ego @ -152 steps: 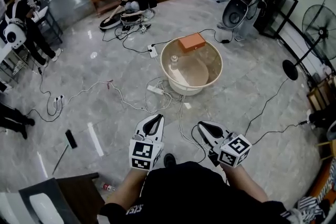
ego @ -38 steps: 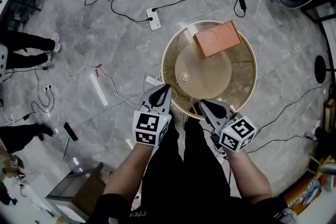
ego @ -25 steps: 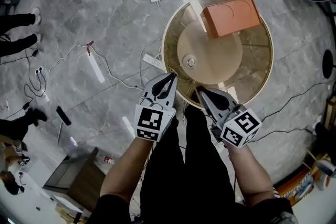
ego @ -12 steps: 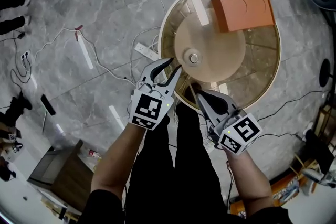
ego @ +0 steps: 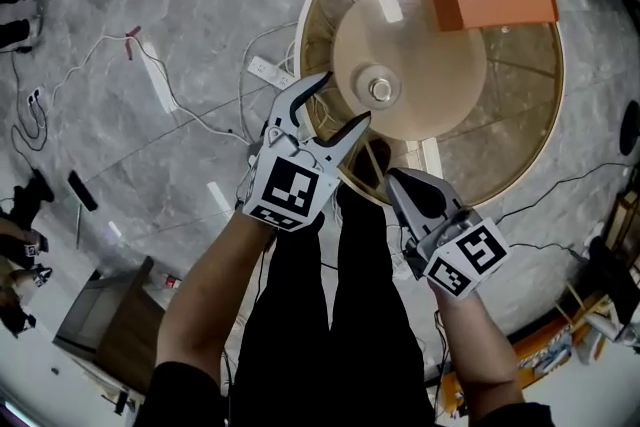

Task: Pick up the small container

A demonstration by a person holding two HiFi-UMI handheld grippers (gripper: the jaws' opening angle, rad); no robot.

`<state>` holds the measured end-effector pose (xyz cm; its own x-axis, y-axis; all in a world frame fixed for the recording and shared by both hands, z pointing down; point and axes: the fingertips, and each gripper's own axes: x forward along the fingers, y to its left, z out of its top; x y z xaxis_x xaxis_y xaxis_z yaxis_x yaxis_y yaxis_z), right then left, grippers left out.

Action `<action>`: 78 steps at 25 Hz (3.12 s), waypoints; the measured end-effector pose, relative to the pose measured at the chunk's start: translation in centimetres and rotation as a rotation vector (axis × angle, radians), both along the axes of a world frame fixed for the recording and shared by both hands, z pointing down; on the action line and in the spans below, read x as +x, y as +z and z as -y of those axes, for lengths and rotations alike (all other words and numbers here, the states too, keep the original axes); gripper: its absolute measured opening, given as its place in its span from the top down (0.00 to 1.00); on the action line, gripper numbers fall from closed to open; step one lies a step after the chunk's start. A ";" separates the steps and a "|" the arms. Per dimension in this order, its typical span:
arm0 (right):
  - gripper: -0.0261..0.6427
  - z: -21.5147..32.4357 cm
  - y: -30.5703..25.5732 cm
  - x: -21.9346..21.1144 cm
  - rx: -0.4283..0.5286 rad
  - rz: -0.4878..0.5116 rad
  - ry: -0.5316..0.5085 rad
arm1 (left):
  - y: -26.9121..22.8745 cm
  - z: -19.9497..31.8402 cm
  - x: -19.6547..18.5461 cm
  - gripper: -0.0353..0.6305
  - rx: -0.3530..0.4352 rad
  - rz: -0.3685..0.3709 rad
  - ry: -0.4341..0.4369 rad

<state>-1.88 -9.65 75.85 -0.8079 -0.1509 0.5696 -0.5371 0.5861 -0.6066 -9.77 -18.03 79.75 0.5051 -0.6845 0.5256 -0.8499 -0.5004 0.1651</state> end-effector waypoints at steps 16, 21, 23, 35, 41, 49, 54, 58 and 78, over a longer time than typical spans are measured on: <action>0.94 -0.2 3.3 3.8 0.004 -0.042 0.071 | 2.2 2.3 4.1 0.43 0.061 0.052 0.082; 0.94 1.1 1.7 5.1 0.026 -0.024 0.100 | 3.1 3.2 4.6 0.43 0.048 0.067 0.030; 0.94 1.8 1.3 6.0 0.033 -0.023 0.122 | 3.2 3.9 5.0 0.43 0.044 0.072 0.016; 0.94 1.0 1.8 8.6 -0.014 0.001 0.170 | 3.3 6.7 6.8 0.41 0.062 0.100 -0.003; 0.94 1.3 0.2 8.0 0.002 0.020 0.183 | 2.9 6.8 6.5 0.43 0.034 0.101 -0.015; 0.94 0.6 -1.2 7.3 0.023 0.025 0.198 | 3.0 5.2 6.7 0.43 0.077 0.127 0.022; 0.94 -1.2 -0.5 7.5 -0.019 0.043 0.235 | 3.7 5.6 6.9 0.41 0.060 0.088 -0.008; 0.94 -2.4 -0.1 7.8 -0.048 0.052 0.267 | 4.2 5.6 7.1 0.42 0.069 0.142 0.006; 0.94 -1.0 -23.6 4.0 0.183 0.085 0.326 | -23.3 -1.6 4.4 0.43 0.041 0.118 0.072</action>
<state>2.17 -8.66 52.21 -0.7440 -0.5004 0.4427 -0.6655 0.4957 -0.5581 -5.36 -16.46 56.46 0.4904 -0.6708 0.5564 -0.8236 -0.5655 0.0441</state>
